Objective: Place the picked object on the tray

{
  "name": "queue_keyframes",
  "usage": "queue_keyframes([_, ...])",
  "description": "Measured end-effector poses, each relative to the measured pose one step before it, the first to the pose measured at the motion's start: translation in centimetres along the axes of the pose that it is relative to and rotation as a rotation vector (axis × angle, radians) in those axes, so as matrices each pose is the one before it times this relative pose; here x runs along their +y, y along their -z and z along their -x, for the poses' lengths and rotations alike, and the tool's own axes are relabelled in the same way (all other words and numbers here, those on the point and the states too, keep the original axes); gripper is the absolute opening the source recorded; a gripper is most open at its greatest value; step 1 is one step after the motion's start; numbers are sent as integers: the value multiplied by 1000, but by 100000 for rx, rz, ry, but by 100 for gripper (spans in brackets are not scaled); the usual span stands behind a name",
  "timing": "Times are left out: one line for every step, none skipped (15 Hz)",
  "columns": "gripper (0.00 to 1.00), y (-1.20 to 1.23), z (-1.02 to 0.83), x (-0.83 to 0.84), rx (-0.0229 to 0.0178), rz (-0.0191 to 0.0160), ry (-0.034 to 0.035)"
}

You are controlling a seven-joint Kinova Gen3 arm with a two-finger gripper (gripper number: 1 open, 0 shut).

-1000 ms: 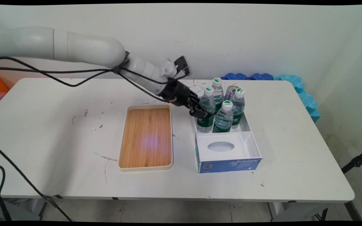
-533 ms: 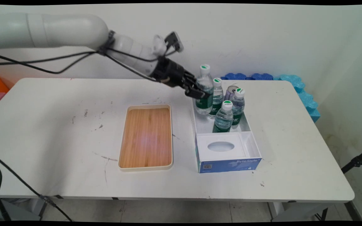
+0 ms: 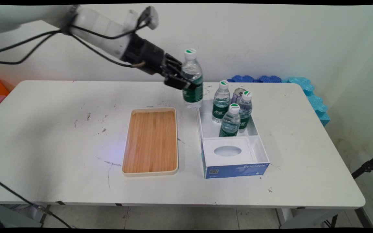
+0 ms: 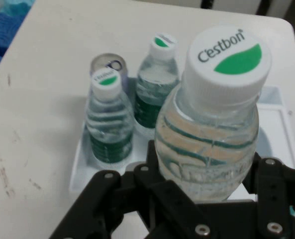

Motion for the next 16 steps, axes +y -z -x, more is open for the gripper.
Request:
queue_keyframes([0, 1009, 403, 405, -373, 1008, -976])
queue_keyframes([0, 849, 499, 456, -499, 1088, -872])
queue_keyframes([0, 598, 511, 415, -473, 873, -644])
queue_keyframes([0, 503, 569, 476, -557, 902, -473])
queue_keyframes([0, 403, 872, 655, -1121, 1328, -475])
queue_keyframes([0, 160, 729, 502, -884, 894, -380])
queue_keyframes([0, 44, 908, 564, -1066, 744, -556])
queue_keyframes([0, -130, 824, 445, -1001, 558, -667])
queue_keyframes([0, -214, 737, 323, -814, 315, -609])
queue_keyframes([0, -360, 841, 310, -818, 253, -838])
queue_keyframes([0, -425, 820, 279, -759, 166, -811])
queue_keyframes([0, -462, 683, 192, -634, 142, -666])
queue_keyframes([0, -332, 405, 101, -335, 59, -531])
queue_keyframes([0, -528, 596, 151, -586, 161, -686])
queue_keyframes([0, -341, 384, 82, -345, 31, -454])
queue_keyframes([0, -530, 539, 96, -541, 92, -671])
